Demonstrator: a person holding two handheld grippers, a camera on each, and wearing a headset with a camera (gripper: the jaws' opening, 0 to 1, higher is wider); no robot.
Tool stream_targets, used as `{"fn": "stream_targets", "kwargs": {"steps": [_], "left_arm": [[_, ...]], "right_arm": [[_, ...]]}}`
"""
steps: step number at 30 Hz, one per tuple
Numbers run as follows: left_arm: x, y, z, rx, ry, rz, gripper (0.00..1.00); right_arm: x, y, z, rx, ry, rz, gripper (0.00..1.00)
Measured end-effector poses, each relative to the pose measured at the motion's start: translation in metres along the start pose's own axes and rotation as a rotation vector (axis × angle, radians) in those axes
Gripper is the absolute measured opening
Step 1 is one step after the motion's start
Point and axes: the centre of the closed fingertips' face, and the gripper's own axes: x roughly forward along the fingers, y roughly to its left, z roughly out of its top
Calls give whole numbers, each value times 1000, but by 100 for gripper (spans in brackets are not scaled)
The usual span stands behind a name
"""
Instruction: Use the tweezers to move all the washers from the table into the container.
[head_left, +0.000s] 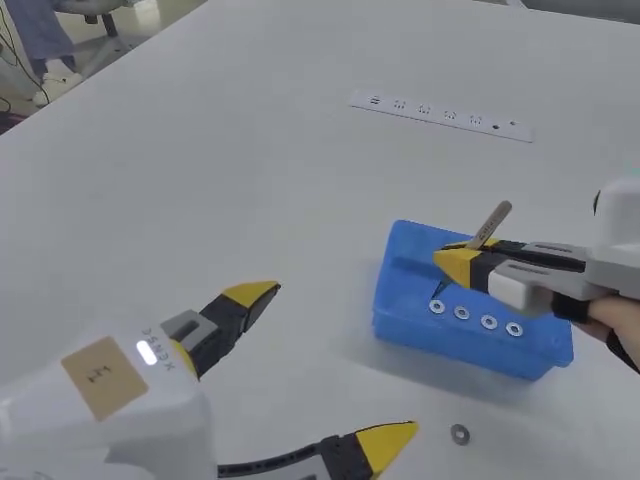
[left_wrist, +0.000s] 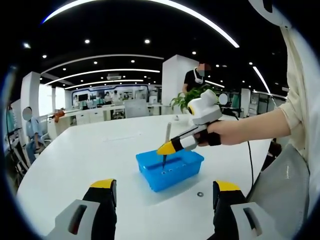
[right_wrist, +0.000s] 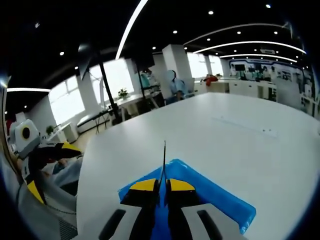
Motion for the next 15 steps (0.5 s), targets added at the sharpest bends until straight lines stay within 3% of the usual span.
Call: {"fn": "stream_targets", "kwargs": {"steps": [7,15], "left_arm": [[0,-1,0,-1,-2,-2,80],[0,-2,0,2,2,-7,80]], "right_arm": [[-15,16,8,-7,-35,18,4],[-32,29,4,-1,-41,30,4]]}}
